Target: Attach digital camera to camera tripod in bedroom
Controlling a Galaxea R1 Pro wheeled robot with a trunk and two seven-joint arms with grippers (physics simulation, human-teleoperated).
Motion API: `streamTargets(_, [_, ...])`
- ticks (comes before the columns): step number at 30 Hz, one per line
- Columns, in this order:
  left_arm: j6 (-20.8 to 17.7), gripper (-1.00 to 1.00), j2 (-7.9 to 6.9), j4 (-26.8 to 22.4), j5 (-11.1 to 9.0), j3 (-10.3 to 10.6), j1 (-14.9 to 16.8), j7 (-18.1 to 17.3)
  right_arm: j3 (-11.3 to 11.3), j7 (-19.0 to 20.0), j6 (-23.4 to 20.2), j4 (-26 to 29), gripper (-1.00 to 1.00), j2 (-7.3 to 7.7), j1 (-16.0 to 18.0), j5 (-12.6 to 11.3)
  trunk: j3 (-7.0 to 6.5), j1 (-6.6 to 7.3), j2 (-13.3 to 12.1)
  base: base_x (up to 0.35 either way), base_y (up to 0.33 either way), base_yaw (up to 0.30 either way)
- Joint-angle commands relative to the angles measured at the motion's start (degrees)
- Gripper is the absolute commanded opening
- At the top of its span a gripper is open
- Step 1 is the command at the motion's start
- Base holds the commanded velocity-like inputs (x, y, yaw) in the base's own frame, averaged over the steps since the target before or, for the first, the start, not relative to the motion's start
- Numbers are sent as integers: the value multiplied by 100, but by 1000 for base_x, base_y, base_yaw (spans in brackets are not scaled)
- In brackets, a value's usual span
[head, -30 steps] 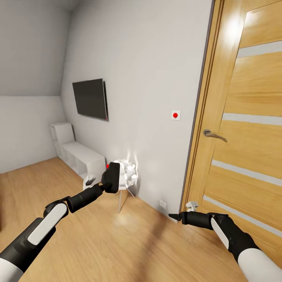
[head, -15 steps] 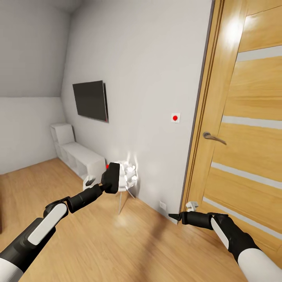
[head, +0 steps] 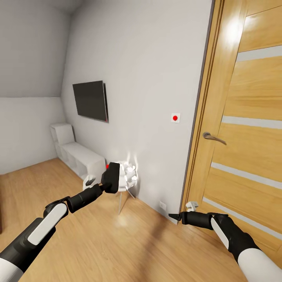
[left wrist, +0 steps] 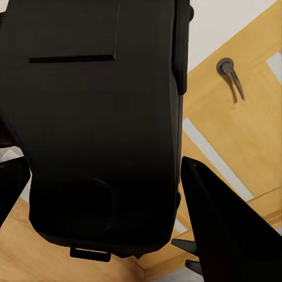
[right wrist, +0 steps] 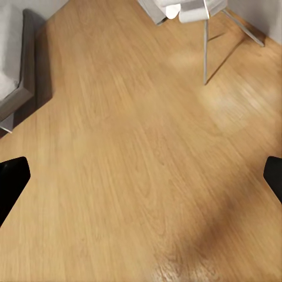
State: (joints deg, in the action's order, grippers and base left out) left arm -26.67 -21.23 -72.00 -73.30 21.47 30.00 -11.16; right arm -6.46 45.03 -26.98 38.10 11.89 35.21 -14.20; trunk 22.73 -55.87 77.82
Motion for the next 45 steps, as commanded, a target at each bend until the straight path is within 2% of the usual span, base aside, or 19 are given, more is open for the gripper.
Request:
streamTargets(1, [-13, -100, -4, -3, -29, 6, 6, -16, -22, -12, -45, 5, 100, 7, 4, -56, 7, 0, 4, 0, 0, 0])
streamTargets(13, [-1, -100, -4, -26, -35, 7, 6, -39, -22, -12, -45, 5, 100, 7, 4, -56, 7, 0, 4, 0, 0, 0])
streamTargets(45, [-13, -100, -1, -24, -26, 15, 6, 0, -28, -5, -36, 5, 100, 7, 5, -50, -568, 703, -1279, 0, 0, 0])
